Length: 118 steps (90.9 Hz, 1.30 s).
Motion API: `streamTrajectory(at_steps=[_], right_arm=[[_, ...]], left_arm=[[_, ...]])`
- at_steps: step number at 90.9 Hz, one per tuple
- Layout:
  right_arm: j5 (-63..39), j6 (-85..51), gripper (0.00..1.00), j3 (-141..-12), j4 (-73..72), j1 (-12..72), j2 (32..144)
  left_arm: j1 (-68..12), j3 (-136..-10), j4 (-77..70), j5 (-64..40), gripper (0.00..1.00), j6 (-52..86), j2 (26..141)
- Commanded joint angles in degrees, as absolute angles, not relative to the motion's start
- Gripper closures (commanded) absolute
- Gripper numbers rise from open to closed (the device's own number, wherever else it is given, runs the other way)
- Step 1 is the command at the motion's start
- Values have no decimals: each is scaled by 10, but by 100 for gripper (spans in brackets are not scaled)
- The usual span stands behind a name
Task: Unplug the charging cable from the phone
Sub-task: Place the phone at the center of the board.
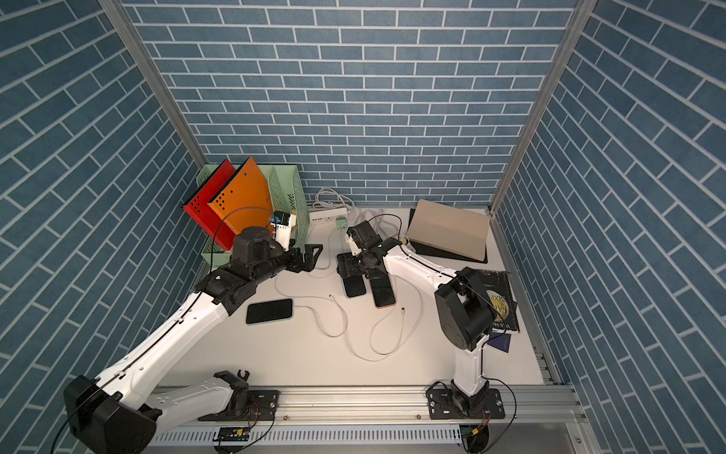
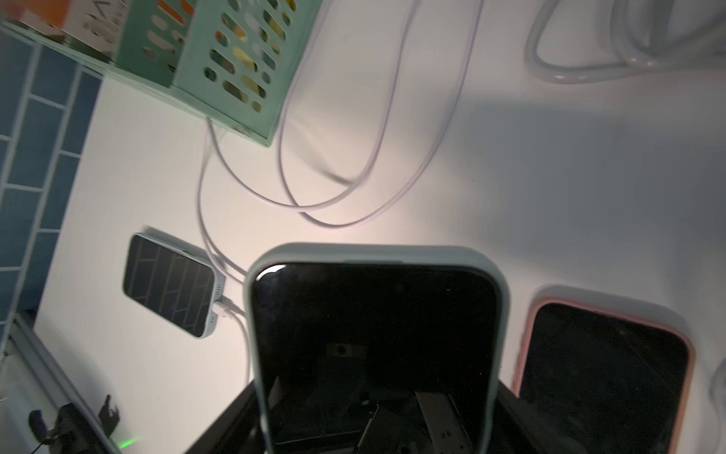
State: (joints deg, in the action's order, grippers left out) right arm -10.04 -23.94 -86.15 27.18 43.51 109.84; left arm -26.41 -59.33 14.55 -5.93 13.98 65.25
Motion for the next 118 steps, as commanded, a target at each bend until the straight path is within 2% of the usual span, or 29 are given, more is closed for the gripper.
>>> streamTrajectory(at_steps=[1, 29, 43, 70, 72, 74, 90, 118], right_arm=[[-48, -230, 70, -896, 316, 451, 1138], [3, -233, 67, -918, 334, 476, 1201], [25, -234, 60, -923, 345, 481, 1216], [19, -200, 13, -917, 317, 481, 1189], [17, -193, 4, -917, 314, 482, 1186], [14, -185, 1, -916, 310, 482, 1184], [-38, -89, 0, -896, 256, 485, 1154], [-236, 134, 1, -908, 195, 516, 1152]], left_arm=[[-257, -593, 163, -8, 0, 157, 648], [-240, -594, 174, 45, 0, 192, 654], [-231, -598, 180, 62, 0, 208, 664], [-203, -595, 185, 67, 0, 225, 664], [-201, -595, 185, 67, 0, 225, 664], [-199, -596, 185, 67, 0, 225, 664], [-173, -595, 193, 66, 0, 229, 655], [-90, -586, 205, 34, 0, 230, 628]])
